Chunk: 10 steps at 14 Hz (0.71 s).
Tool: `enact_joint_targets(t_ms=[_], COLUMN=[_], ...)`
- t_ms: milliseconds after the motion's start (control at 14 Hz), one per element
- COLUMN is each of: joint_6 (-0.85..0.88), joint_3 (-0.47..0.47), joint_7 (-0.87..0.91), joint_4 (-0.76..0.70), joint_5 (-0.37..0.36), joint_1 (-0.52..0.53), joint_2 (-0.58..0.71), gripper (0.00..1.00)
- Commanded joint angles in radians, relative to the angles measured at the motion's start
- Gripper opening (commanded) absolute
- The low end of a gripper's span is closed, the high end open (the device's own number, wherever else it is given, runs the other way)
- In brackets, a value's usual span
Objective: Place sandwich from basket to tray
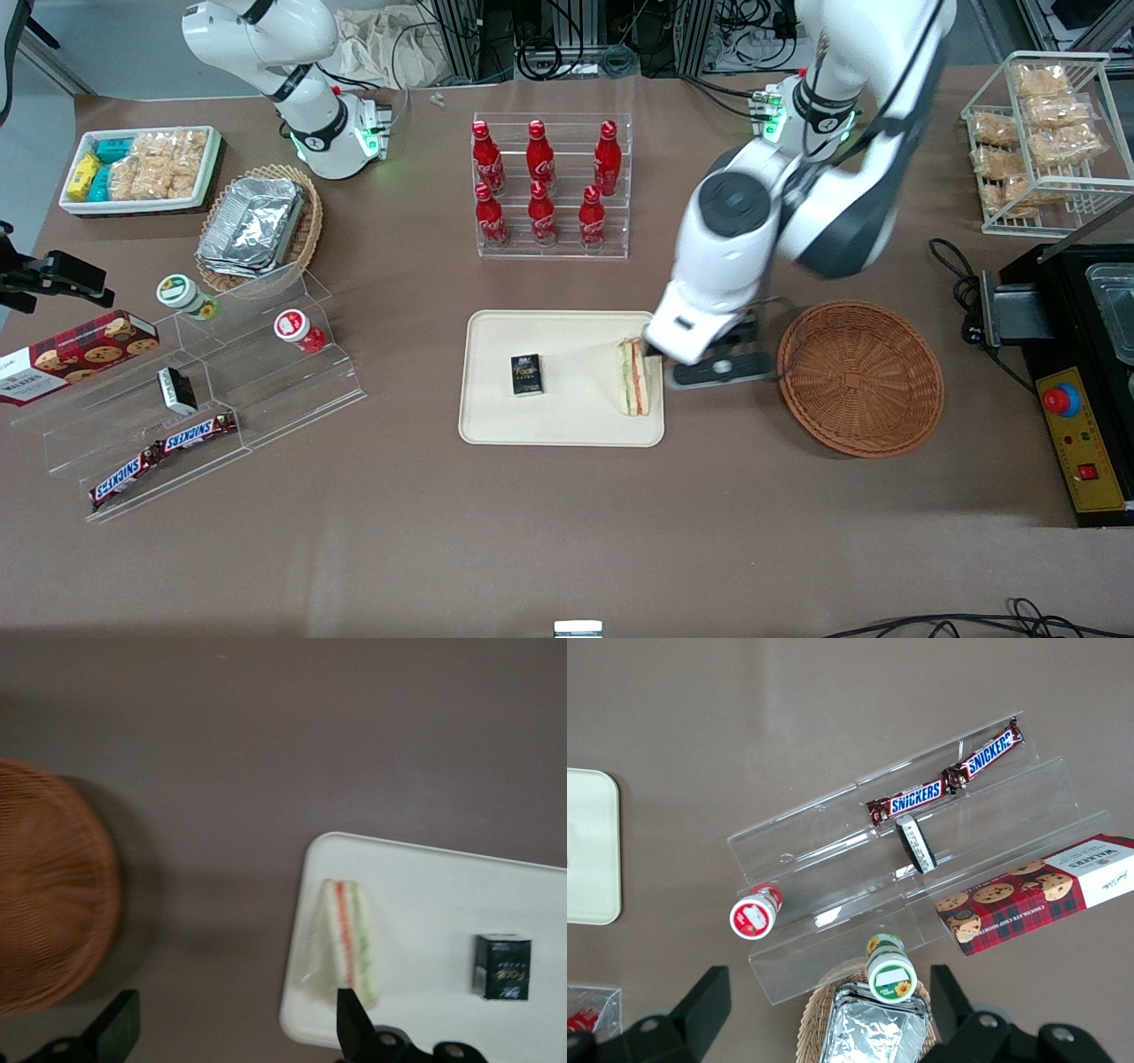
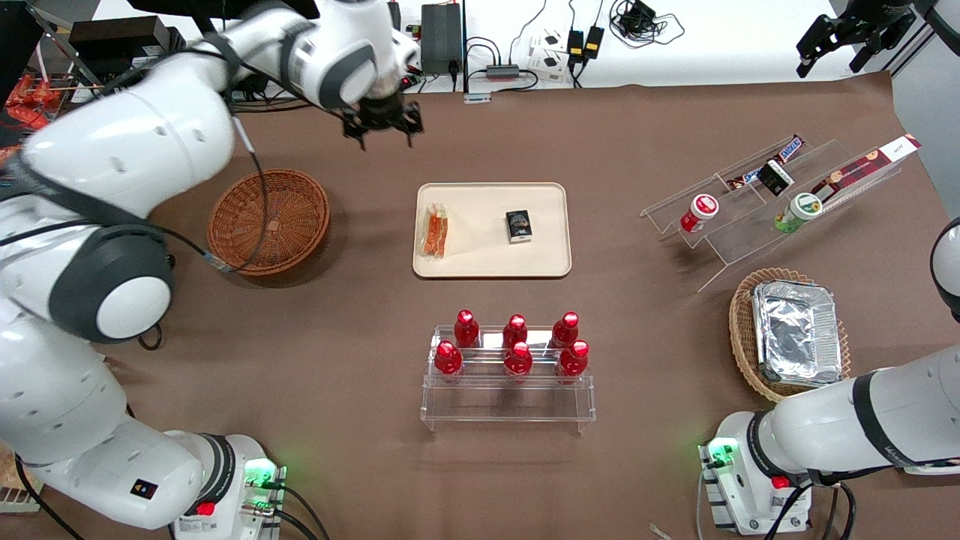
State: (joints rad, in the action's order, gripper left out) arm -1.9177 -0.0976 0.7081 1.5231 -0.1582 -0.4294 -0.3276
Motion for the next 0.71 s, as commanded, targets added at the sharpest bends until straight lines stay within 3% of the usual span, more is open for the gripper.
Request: enact_joint_targets(t_ms=[0, 143, 286, 643], joint_6=[0.138, 0.241, 0.322, 0.453], joint_3=[0.138, 0.254, 0.320, 0.334], joint_7=[-0.231, -0.422, -0.524, -0.578], joint_4=[-0.012, -0.014, -0.014, -0.012], joint_5=[0.112, 0.176, 0.175, 0.164], joint_1=[-0.003, -0.003, -0.003, 0.003], joint_2=[0.093, 0.162, 0.237, 0.329], gripper=[1.00, 1.00, 1.00, 1.00])
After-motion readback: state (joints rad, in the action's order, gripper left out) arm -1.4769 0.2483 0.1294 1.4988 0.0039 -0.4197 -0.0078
